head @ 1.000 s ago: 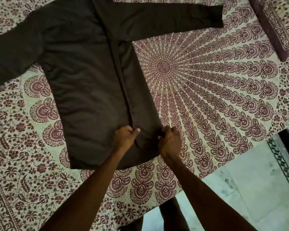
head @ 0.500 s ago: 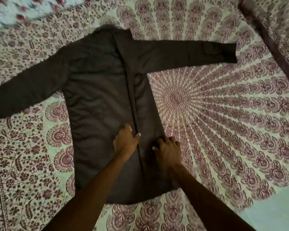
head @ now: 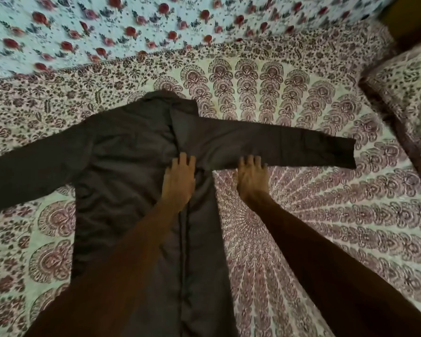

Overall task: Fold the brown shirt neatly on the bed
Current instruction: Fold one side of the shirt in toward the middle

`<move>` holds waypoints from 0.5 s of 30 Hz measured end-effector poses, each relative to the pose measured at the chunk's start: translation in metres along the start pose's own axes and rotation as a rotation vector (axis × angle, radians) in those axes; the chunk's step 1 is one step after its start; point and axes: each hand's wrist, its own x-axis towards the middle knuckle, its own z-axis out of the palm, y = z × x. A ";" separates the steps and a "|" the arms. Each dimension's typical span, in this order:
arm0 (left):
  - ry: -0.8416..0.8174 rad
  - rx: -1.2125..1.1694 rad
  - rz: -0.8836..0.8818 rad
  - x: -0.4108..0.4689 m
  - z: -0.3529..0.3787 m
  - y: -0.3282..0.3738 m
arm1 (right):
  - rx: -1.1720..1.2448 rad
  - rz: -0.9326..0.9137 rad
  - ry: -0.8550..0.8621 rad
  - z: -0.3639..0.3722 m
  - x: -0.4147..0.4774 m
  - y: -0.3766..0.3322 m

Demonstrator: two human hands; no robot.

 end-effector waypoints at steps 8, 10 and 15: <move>0.025 -0.361 -0.166 0.023 0.012 -0.004 | -0.054 -0.080 0.137 0.017 0.031 0.025; 0.083 -0.535 -0.361 0.018 0.017 -0.011 | 0.058 -0.191 0.190 0.010 0.017 0.013; 0.145 -0.678 -0.602 0.009 0.028 -0.044 | 0.411 -0.485 0.081 0.007 -0.008 -0.008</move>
